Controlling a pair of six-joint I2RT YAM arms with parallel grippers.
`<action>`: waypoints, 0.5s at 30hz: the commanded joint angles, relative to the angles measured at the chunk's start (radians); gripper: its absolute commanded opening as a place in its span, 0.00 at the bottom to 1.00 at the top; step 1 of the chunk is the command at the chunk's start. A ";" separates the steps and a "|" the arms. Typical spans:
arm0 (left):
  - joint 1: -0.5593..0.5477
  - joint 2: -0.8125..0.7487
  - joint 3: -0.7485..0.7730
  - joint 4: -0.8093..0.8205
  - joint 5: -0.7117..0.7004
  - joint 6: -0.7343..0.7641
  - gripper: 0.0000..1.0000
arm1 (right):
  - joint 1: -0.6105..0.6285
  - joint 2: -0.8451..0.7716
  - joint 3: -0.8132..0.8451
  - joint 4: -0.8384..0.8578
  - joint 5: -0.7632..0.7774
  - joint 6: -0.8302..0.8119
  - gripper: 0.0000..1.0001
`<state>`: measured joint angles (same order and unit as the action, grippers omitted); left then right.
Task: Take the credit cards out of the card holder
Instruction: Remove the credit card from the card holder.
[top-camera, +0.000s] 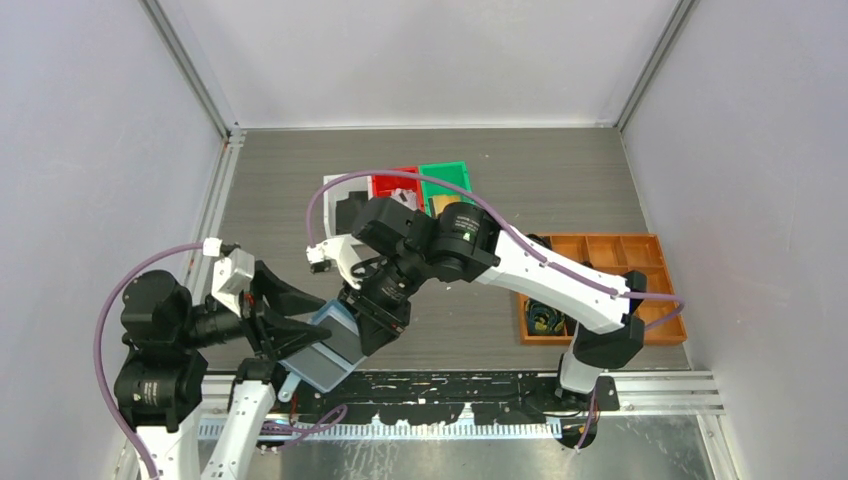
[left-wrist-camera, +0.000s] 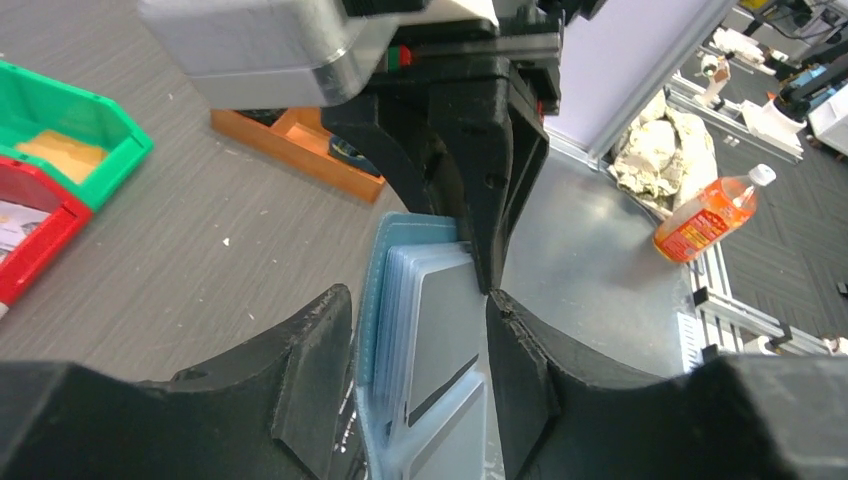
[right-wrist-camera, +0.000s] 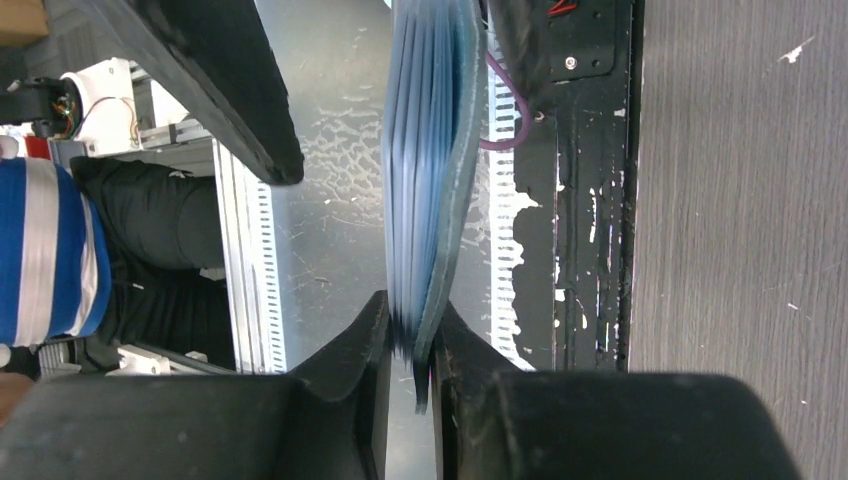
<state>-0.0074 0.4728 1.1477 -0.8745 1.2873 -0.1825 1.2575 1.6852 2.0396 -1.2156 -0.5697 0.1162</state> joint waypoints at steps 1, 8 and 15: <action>-0.001 -0.046 -0.021 -0.037 0.051 0.049 0.52 | 0.012 0.030 0.126 -0.026 -0.050 -0.055 0.01; -0.002 -0.053 -0.005 -0.052 -0.022 0.107 0.51 | 0.026 0.053 0.153 -0.056 -0.052 -0.078 0.01; -0.002 -0.047 0.035 -0.055 0.003 0.130 0.45 | 0.037 -0.012 0.060 -0.018 -0.038 -0.078 0.01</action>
<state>-0.0074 0.4210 1.1378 -0.9253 1.2549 -0.0940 1.2831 1.7473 2.1235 -1.2858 -0.5880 0.0528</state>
